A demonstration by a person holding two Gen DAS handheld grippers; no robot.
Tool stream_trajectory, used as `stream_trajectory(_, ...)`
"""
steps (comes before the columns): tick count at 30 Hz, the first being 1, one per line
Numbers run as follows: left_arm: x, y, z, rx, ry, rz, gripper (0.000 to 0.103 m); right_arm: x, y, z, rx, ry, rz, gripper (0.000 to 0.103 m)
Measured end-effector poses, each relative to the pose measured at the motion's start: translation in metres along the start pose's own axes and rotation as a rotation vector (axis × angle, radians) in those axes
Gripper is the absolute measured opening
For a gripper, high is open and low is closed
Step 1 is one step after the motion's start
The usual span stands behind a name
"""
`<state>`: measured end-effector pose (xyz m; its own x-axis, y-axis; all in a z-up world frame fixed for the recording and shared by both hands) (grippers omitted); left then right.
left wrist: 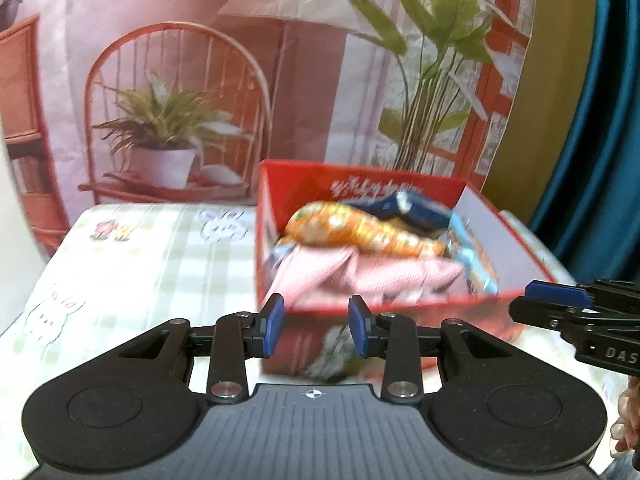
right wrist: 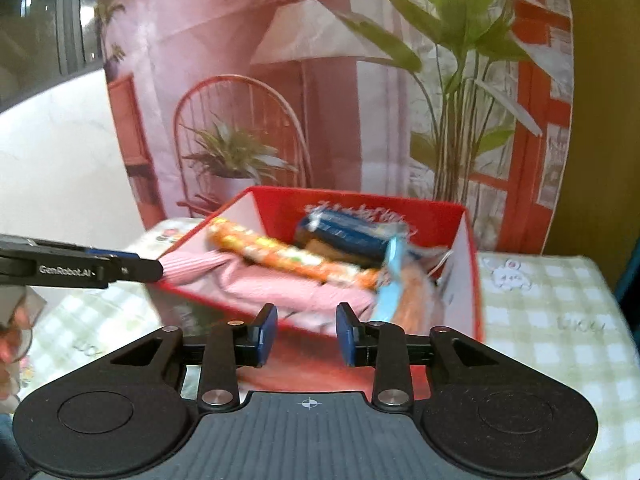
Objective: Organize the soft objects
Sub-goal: 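Move both tools down and close the left tool on the green pouch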
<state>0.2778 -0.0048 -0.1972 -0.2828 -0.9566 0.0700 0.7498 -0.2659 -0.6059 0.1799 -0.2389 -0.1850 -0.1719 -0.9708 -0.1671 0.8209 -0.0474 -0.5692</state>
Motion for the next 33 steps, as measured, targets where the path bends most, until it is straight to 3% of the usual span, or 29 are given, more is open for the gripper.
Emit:
stream_trajectory(4, -0.012, -0.013, -0.034, -0.024, -0.005, 0.02, 0.037, -0.01, -0.01, -0.035, -0.001, 0.056, 0.025, 0.037)
stream_trajectory(11, -0.029, -0.023, -0.083, -0.055, -0.068, 0.056, 0.037, -0.019, -0.012, -0.1, -0.064, -0.001, -0.036, 0.045)
stream_trajectory(17, -0.037, -0.029, -0.1, -0.048, -0.156, 0.069, 0.038, -0.02, -0.004, -0.13, -0.12, 0.012, -0.047, 0.075)
stream_trajectory(19, -0.04, -0.029, -0.105, -0.051, -0.166, 0.086, 0.038, -0.02, -0.005, -0.132, -0.118, 0.007, -0.059, 0.089)
stream_trajectory(22, -0.045, -0.026, -0.113, -0.064, -0.187, 0.1, 0.039, -0.022, -0.006, -0.131, -0.093, -0.004, -0.078, 0.102)
stream_trajectory(33, -0.039, -0.021, -0.125, -0.086, -0.186, 0.058, 0.042, -0.018, -0.004, -0.132, -0.064, 0.0, -0.11, 0.103)
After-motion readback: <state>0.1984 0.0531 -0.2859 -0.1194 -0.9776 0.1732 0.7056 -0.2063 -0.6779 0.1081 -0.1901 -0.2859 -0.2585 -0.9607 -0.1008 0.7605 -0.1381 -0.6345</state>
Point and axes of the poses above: each gripper's, at about its wrist camera, not at the fingertips, and y roughly the way its jaws point, x to its right, z to its top, the point moved 5 cm from there along y, roughly the way its jaws point, and after that the axes turned 1 degree about z, right-handed, at the moved point
